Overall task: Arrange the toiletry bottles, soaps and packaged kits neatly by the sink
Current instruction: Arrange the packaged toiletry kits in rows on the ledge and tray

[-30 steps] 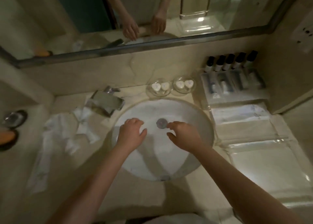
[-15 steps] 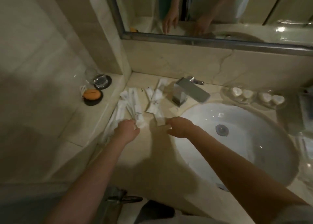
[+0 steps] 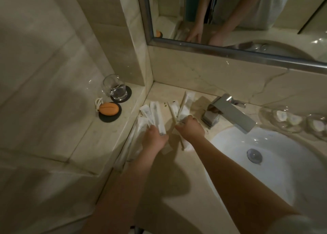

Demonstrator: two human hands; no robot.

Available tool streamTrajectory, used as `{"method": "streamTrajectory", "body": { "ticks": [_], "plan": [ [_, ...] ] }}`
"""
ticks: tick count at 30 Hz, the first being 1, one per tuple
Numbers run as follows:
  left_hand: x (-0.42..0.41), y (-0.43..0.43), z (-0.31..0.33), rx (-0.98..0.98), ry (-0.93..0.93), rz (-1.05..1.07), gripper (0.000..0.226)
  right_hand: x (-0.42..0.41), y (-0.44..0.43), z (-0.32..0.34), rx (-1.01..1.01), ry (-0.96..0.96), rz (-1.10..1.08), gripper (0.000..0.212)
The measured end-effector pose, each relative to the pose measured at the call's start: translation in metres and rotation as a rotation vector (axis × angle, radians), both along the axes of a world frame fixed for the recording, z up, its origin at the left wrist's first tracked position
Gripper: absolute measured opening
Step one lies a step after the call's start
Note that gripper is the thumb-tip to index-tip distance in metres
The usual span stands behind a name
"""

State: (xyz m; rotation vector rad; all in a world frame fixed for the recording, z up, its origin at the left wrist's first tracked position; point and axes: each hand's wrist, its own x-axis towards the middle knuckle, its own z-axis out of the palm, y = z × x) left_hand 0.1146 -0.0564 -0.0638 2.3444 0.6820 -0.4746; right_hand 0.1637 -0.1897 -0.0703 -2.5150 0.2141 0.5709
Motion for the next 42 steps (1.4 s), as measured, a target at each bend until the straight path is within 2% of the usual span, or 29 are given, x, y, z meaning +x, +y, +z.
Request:
{"method": "streamTrajectory", "body": {
  "ticks": [4,7,8,13,17,23,27,33,37,42],
  "plan": [
    [0.006,-0.002,-0.008,-0.014,0.038,0.047,0.077,0.012,0.006,-0.005,0.045,0.087,-0.102,0.053],
    [0.009,-0.002,-0.008,-0.039,0.055,0.088,0.080,0.021,0.006,-0.007,0.069,0.118,-0.115,0.023],
    [0.011,-0.001,-0.007,-0.056,0.048,0.111,0.076,0.022,0.004,-0.007,0.062,0.114,-0.103,0.017],
    [0.009,0.009,-0.002,-0.231,0.035,0.157,0.044,0.017,-0.008,-0.001,0.090,-0.012,-0.057,0.023],
    [-0.002,0.019,0.008,-0.251,-0.062,0.105,0.016,0.001,-0.024,0.005,0.306,-0.088,-0.063,0.018],
    [-0.030,0.017,0.037,-0.311,-0.197,0.084,0.004,-0.047,-0.061,0.051,0.533,-0.189,-0.170,0.023],
    [-0.049,0.002,0.055,-0.360,-0.273,0.096,0.016,-0.081,-0.096,0.078,0.616,-0.249,-0.216,0.029],
    [-0.067,-0.062,0.071,-0.464,-0.339,-0.007,0.017,-0.140,-0.165,0.102,0.667,-0.298,-0.403,0.024],
    [-0.079,-0.130,0.076,-0.554,-0.301,-0.132,0.006,-0.181,-0.224,0.103,0.690,-0.397,-0.578,0.021],
    [-0.090,-0.219,0.079,-0.583,-0.240,-0.321,0.015,-0.234,-0.305,0.088,0.644,-0.443,-0.784,0.021]
  ]
}}
